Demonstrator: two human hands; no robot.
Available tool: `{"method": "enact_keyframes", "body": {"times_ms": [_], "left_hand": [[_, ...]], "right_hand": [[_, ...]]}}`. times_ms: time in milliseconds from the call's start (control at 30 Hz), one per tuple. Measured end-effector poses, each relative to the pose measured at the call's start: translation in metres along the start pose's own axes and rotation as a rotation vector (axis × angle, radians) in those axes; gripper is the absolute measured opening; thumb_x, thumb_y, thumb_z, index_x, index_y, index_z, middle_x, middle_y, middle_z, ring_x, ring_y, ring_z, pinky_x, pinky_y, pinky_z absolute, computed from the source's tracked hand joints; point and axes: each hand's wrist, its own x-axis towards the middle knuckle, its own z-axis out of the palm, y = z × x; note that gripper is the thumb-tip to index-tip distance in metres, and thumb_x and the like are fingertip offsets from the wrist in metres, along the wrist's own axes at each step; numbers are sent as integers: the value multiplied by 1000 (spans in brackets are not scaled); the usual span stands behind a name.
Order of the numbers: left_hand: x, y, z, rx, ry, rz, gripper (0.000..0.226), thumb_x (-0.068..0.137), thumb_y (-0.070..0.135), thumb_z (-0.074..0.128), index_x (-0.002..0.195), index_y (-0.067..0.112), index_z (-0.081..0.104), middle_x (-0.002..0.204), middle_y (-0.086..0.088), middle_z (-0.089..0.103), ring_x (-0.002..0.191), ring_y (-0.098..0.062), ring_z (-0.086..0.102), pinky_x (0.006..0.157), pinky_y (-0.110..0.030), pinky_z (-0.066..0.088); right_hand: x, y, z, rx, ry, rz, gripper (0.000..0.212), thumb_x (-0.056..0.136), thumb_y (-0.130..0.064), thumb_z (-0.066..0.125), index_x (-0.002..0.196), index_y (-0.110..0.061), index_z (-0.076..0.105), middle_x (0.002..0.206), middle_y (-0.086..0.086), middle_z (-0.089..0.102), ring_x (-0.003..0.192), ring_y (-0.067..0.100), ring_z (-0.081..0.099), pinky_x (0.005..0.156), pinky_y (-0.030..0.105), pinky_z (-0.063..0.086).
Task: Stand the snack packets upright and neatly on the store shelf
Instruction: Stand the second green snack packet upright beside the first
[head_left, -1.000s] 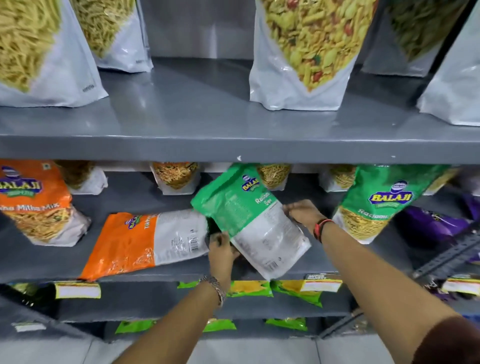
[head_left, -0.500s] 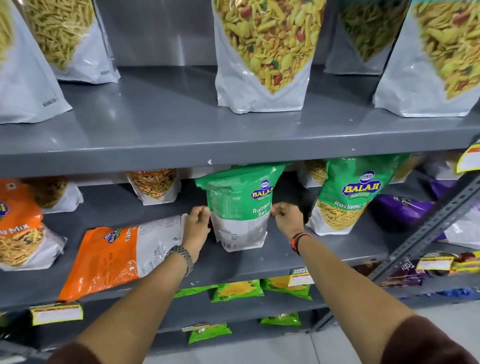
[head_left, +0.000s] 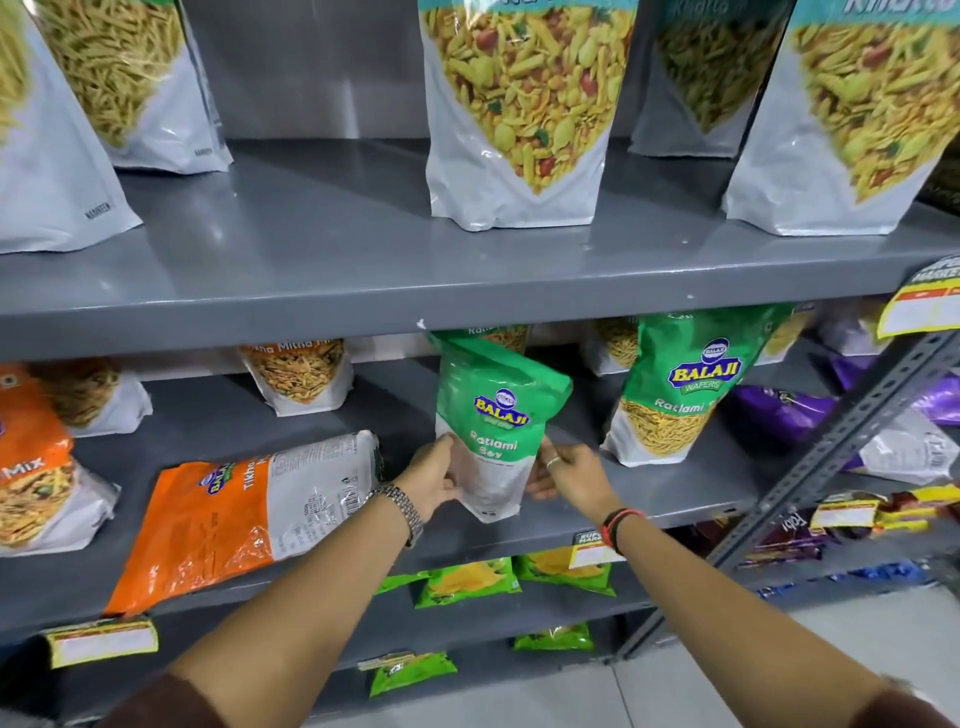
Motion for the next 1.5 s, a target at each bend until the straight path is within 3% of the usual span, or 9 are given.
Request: {"method": "enact_keyframes", "body": {"times_ms": [267, 533, 633, 767, 933, 1133, 1233, 1367, 1500], "left_hand": [[16, 16, 3, -42, -22, 132, 25, 91, 20, 44, 74, 14, 62, 94, -12, 65, 81, -25, 60, 86, -38, 50], [-18, -18, -12, -56, 19, 20, 47, 98, 26, 33, 141, 8, 37, 148, -12, 41, 135, -27, 41, 106, -34, 33], [-33, -25, -8, -71, 34, -21, 42, 98, 23, 34, 135, 5, 43, 115, -10, 56, 96, -19, 56, 93, -33, 38], [-44, -39, 6, -142, -42, -94, 25, 98, 20, 37, 84, 8, 55, 76, -7, 50, 66, -16, 47, 70, -30, 42], [-38, -42, 24, -307, 17, -28, 27, 98, 28, 39, 85, 8, 53, 54, -4, 59, 40, -10, 57, 57, -25, 39], [-17, -33, 26, -400, 158, 33, 55, 98, 39, 28, 137, 3, 43, 140, -19, 49, 117, -28, 53, 77, -29, 49], [-8, -18, 19, -442, 186, 22, 64, 95, 51, 25, 142, 9, 35, 147, -18, 40, 130, -29, 44, 103, -36, 38], [2, 2, 20, -407, 187, 39, 68, 94, 54, 23, 142, 8, 34, 141, -16, 47, 126, -28, 48, 100, -36, 40], [2, 5, 19, -436, 165, 14, 67, 95, 51, 22, 143, 5, 32, 143, -18, 43, 131, -29, 43, 106, -38, 35]], "right_hand": [[-21, -7, 39, -58, -87, -56, 39, 95, -32, 45, 63, -19, 62, 74, 7, 69, 51, -1, 66, 52, 13, 54], [-4, 9, -9, -203, 88, -55, 35, 94, -37, 43, 78, -15, 64, 85, 11, 73, 80, 24, 68, 81, 42, 56], [22, -9, -13, -66, 156, -11, 46, 95, -39, 39, 96, 0, 64, 97, 20, 69, 97, 36, 64, 88, 48, 50], [55, -43, 0, 184, 12, 117, 57, 95, -48, 28, 119, -6, 58, 120, 14, 63, 112, 30, 58, 88, 37, 48], [63, -57, 11, 170, -120, 171, 76, 89, -63, 12, 127, -14, 54, 133, 13, 57, 121, 29, 54, 108, 44, 40], [43, -40, -4, 250, -82, 133, 69, 94, -55, 10, 90, -18, 68, 101, 8, 64, 95, 25, 62, 93, 40, 46], [33, -24, -15, 259, -100, 136, 74, 93, -55, 9, 113, -8, 63, 113, 12, 65, 107, 29, 61, 95, 40, 45], [23, -11, -25, 264, -102, 110, 72, 94, -54, 11, 117, -9, 62, 124, 17, 62, 117, 32, 56, 100, 45, 44], [17, 4, -28, 144, -75, 93, 53, 96, -47, 28, 93, -12, 68, 106, 17, 67, 101, 34, 62, 91, 46, 49]]}}
